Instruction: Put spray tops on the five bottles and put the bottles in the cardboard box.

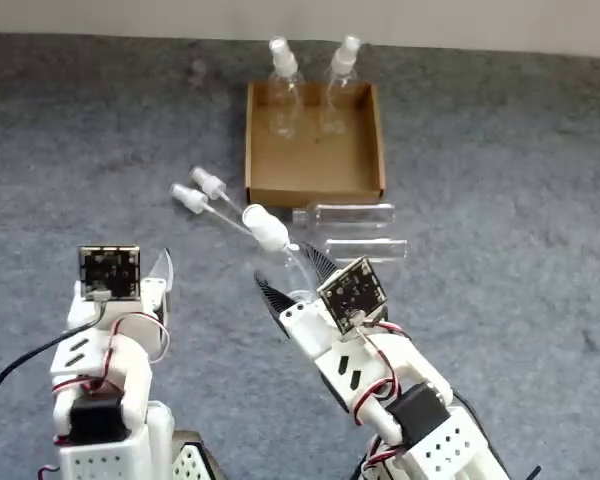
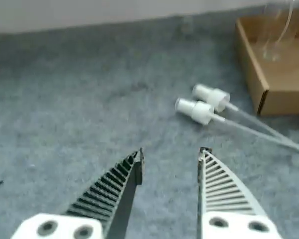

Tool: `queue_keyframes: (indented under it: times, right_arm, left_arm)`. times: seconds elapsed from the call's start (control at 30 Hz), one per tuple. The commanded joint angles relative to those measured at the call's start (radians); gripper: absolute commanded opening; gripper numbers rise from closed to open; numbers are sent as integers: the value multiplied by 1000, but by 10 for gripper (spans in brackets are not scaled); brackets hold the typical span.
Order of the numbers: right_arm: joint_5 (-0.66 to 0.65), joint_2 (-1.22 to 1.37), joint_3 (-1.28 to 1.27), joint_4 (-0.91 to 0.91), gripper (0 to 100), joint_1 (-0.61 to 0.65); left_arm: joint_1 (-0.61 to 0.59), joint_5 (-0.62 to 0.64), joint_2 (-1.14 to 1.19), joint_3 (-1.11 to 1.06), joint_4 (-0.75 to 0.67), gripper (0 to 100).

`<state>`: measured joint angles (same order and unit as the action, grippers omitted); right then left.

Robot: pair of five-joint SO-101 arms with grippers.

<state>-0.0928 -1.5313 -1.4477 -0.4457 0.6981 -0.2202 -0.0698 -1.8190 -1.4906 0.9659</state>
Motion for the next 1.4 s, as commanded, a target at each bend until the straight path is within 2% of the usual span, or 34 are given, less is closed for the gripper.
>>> queue_keyframes:
  times: [0.0,0.1,0.27,0.4,0.53,1.37]
  right_arm:
    - [9,-18,7,12,4,-19]
    - [9,-18,5,12,4,-19]
    - [15,-24,-31,2,4,-19]
    - [94,-24,-58,4,4,-21]
    - [94,-25,-58,2,4,-21]
    - [98,-25,-65,1,4,-21]
  left_arm:
    - [-10,-8,-7,-151,-11,133]
    - [-13,-8,1,-206,-80,133]
    - [-15,-6,1,-205,-68,131]
    - [-15,-6,1,-205,103,131]
    - [-15,-5,-4,-205,396,131]
    - [-12,-3,-1,-205,374,131]
